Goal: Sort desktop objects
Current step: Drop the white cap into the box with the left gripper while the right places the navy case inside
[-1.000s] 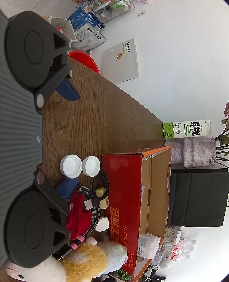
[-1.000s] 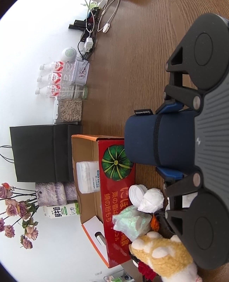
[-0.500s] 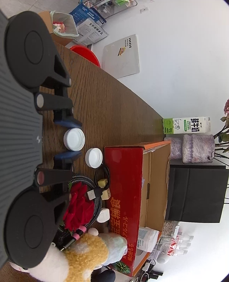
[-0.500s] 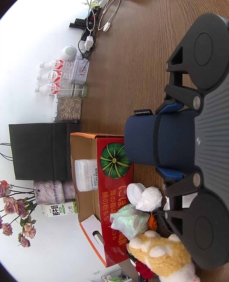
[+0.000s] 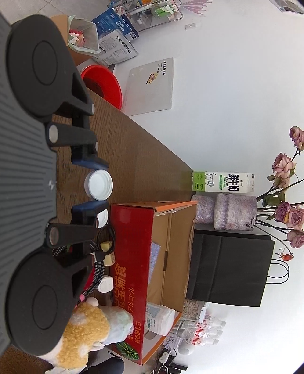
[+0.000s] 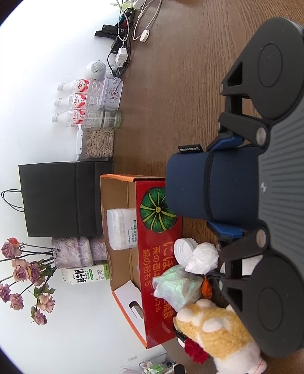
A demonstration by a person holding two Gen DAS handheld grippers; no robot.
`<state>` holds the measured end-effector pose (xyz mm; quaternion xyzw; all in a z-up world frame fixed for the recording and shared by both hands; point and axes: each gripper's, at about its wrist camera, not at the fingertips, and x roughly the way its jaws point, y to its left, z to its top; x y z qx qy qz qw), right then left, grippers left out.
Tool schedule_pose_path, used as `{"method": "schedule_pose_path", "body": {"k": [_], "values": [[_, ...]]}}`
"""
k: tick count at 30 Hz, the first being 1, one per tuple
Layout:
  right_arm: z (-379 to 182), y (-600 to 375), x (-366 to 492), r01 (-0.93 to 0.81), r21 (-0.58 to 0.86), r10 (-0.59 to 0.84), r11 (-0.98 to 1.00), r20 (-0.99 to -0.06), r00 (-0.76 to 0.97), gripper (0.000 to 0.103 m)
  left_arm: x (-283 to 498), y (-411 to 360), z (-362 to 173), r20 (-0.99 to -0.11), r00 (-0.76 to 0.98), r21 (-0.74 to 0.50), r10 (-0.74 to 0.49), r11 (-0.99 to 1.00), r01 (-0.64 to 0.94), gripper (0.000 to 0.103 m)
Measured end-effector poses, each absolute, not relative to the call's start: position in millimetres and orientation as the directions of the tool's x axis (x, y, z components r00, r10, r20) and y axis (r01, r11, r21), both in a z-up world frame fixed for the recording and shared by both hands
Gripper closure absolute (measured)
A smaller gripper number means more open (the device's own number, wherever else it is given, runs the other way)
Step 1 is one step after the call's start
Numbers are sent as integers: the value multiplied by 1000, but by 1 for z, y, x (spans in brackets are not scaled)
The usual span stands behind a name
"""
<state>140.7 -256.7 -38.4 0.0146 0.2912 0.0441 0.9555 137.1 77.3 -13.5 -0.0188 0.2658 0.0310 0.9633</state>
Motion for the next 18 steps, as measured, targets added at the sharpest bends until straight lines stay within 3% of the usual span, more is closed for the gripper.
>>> {"method": "schedule_pose_path", "body": {"k": [9,18], "values": [[3,-246,126,-123,63,138,990,-436,889,43,143,64,21,-433,901,-62,13,997,-44,74],[45,-200,177,-247,91,263,965,-361,895,43,191,23,56,-365,930,-102,-48,995,11,74]]}}
